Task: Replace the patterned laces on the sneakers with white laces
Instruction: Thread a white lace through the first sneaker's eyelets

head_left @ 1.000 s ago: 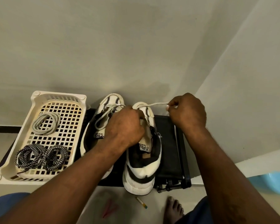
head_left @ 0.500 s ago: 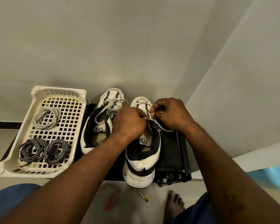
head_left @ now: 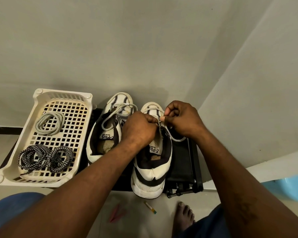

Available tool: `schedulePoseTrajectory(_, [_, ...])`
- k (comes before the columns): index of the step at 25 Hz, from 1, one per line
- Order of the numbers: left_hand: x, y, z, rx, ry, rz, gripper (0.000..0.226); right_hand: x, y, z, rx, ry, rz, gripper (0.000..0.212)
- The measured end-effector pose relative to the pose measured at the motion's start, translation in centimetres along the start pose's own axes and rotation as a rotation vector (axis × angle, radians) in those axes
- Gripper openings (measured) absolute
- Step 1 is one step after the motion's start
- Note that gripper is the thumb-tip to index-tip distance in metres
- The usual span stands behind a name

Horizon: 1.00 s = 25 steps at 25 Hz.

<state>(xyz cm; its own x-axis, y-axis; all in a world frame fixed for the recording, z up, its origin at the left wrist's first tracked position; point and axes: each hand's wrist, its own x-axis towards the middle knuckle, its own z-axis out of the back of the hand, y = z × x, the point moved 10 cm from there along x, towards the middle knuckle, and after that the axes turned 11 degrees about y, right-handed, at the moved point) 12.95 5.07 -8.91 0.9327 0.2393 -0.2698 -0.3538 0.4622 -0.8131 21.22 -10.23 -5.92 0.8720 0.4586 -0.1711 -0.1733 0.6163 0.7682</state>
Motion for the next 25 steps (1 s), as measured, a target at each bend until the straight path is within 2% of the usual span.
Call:
schedulePoseTrajectory(6, [-0.3, -1.2, 0.5, 0.131, -0.041, -0.024, 0.012, 0.1, -0.8, 0.0, -0.086, -0.110, -0.041, 0.023])
schedulePoseTrajectory(10, [-0.1, -1.5, 0.6, 0.257, -0.034, 0.006, 0.012, 0.2, -1.4, -0.7, -0.118, -0.022, -0.093, 0.016])
schedulePoseTrajectory(15, [0.0, -1.5, 0.5, 0.251, -0.033, 0.016, 0.011, 0.0, -0.5, -1.4, -0.137, 0.062, -0.018, 0.011])
schedulePoseTrajectory(19, [0.1, -1.5, 0.1, 0.276, -0.006, -0.014, 0.012, -1.3, 2.1, -0.9, -0.285, 0.159, 0.037, 0.019])
schedulePoseTrajectory(22, [0.5, -1.6, 0.1, 0.262, 0.004, -0.051, 0.011, -2.4, 2.7, -1.3, -0.275, 0.268, 0.013, 0.034])
schedulePoseTrajectory(25, [1.2, -1.2, 0.1, 0.218, 0.018, -0.031, 0.012, -2.5, 2.9, -2.2, -0.359, 0.173, -0.012, 0.035])
